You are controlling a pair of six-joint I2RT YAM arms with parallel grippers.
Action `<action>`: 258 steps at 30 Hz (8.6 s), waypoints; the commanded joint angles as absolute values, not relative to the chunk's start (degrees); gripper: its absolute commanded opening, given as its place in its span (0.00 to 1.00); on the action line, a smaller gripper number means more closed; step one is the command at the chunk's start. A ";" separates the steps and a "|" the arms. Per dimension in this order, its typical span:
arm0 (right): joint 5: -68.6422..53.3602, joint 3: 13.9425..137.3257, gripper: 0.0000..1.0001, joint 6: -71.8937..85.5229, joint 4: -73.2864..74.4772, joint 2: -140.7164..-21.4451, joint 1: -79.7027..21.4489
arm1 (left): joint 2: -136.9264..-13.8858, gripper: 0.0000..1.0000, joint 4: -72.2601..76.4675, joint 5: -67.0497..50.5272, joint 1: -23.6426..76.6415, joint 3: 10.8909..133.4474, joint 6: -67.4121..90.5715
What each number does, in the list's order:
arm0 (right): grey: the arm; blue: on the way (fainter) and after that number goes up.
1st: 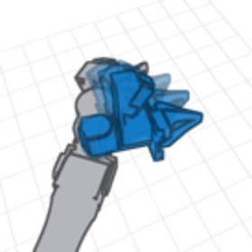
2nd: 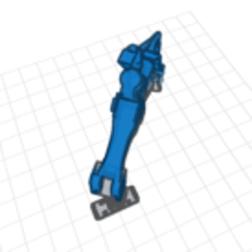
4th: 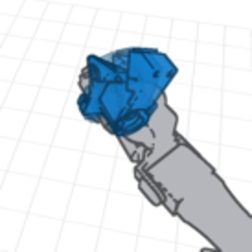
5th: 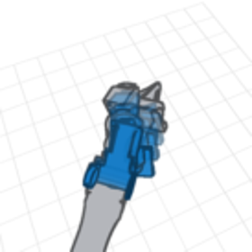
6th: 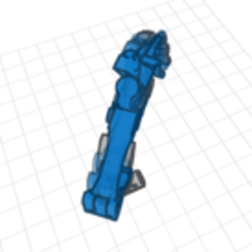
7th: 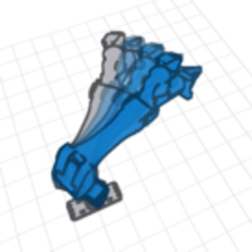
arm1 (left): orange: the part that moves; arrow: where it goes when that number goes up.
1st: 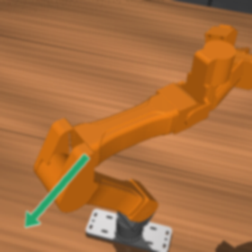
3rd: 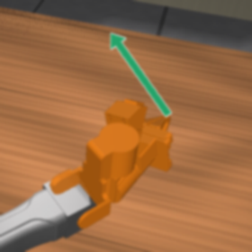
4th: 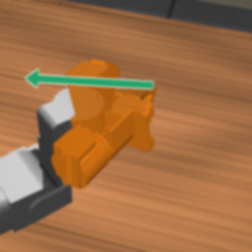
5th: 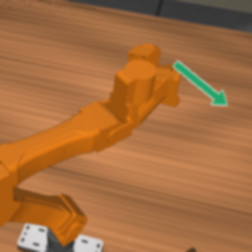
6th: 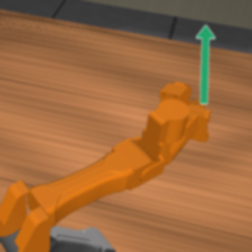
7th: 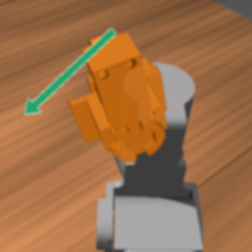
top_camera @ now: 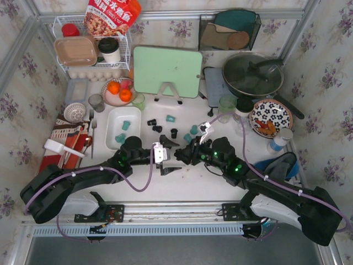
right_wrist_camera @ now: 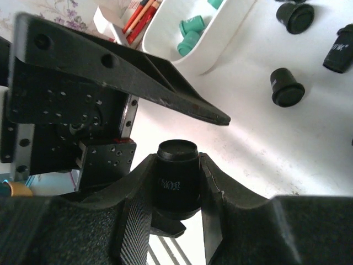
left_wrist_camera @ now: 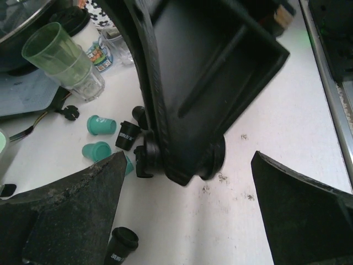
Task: Mix the coffee capsules in the storage basket
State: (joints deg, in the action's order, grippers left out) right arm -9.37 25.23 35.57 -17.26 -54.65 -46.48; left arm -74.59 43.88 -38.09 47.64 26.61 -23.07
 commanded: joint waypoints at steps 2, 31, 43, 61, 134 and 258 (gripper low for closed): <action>-11.10 25.08 0.15 36.74 -22.22 -57.10 -47.43 | -73.07 0.98 46.79 -37.27 48.20 26.91 -24.34; -9.54 27.16 0.37 37.16 -17.85 -55.24 -48.46 | -68.59 0.41 44.73 -33.42 49.64 26.20 -26.37; 10.32 36.53 0.50 30.19 4.88 -47.72 -48.43 | -69.10 0.36 42.77 -17.93 48.83 26.99 -23.95; 21.41 35.95 0.60 13.81 14.49 -70.73 -48.51 | -78.06 0.52 20.98 13.53 27.71 33.96 4.80; 28.50 36.45 0.31 41.27 7.92 -72.41 -48.49 | -73.36 0.94 35.59 -16.49 31.32 30.35 -1.52; 40.93 33.34 0.50 41.44 -1.39 -85.72 -43.55 | -71.12 0.83 30.50 -1.61 32.13 30.87 -4.24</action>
